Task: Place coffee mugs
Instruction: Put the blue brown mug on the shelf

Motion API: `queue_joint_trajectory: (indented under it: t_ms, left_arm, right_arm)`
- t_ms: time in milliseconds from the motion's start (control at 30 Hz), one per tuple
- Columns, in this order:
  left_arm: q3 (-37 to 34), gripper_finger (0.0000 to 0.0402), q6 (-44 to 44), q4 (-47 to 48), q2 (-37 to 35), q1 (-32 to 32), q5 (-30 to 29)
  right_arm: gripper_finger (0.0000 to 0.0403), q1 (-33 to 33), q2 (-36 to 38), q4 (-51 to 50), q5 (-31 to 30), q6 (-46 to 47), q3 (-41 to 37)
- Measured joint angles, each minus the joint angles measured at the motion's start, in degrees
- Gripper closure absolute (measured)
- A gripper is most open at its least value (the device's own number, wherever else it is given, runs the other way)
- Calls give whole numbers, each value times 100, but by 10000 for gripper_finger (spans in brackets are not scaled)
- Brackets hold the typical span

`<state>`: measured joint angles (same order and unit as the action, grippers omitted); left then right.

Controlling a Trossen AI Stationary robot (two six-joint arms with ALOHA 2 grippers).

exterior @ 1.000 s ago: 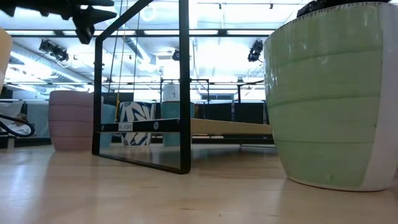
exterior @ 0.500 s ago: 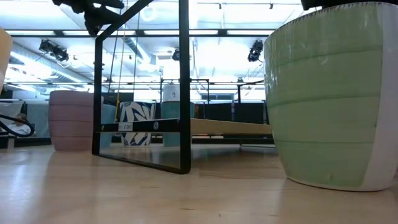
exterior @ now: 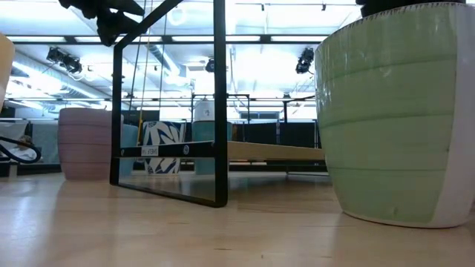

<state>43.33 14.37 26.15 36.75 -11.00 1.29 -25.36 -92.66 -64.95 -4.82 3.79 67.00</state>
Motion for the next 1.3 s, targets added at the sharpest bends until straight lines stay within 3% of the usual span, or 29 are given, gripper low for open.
queue_joint_trajectory:
  t_ms: [167,367,567,867,1000,1167,1300]
  left_arm:
    - [0,201,4,6,0,0,2]
    - [0,201,140,-205,0,0,2]
    - [-2,201,192,-323,0,0,7]
    - [-2,201,-11,-317,-2,0,408]
    - [-4,201,-51,-308,-2,-1,403]
    - [-4,201,-57,-252,0,0,399]
    - [-4,201,-68,-179,0,0,394]
  right_arm:
    - [356,2,26,93,38,-169,-181]
    - [357,91,53,-267,-193,-656,92]
    - [357,587,85,-945,-551,-1559,732]
    - [357,1856,94,-1465,-616,-3810,1945]
    - [357,2510,94,-1345,-588,-4871,1998]
    - [357,3130,94,-983,-124,-6520,1919]
    - [357,3398,94,-724,-105,-7094,1772]
